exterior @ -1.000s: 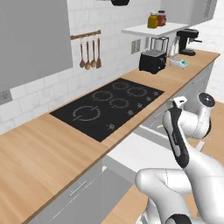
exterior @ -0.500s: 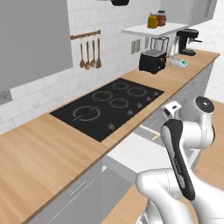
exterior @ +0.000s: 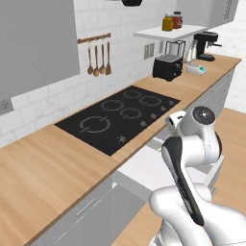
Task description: Take a straw from the drawer in front and place it inside the glass cup on the dining counter.
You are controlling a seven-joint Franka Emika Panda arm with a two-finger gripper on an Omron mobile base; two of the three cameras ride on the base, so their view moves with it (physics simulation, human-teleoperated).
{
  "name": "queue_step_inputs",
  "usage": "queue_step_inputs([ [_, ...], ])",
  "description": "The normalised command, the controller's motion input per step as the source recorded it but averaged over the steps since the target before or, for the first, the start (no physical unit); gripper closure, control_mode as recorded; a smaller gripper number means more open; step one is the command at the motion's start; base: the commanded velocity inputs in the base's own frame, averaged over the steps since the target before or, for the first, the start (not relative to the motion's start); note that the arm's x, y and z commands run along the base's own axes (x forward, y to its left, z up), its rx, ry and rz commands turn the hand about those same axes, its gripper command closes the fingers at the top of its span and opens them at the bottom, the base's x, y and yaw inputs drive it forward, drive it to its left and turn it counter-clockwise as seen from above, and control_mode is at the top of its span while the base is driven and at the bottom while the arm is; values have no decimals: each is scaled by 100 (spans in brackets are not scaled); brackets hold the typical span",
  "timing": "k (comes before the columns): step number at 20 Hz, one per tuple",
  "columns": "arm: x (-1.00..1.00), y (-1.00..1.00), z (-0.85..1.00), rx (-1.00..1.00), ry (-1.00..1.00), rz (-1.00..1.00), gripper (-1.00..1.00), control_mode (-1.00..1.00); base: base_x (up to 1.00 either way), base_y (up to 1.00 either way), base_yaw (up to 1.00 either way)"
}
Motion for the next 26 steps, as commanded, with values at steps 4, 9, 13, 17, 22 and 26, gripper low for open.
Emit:
queue_step_inputs([
  [4, 0, 9, 0, 0, 0, 0, 100, -100, 0, 0, 0],
  [9, -1, 0, 0, 0, 0, 0, 100, 100, -8, 0, -1],
  [13, 0, 0, 0, 0, 0, 0, 100, 100, -65, 0, -22],
  [17, 0, 0, 0, 0, 0, 0, 100, 100, -86, 0, -27],
  [22, 0, 0, 0, 0, 0, 0, 100, 100, -81, 8, -34],
  [26, 0, 0, 0, 0, 0, 0, 100, 100, -53, 2, -59],
])
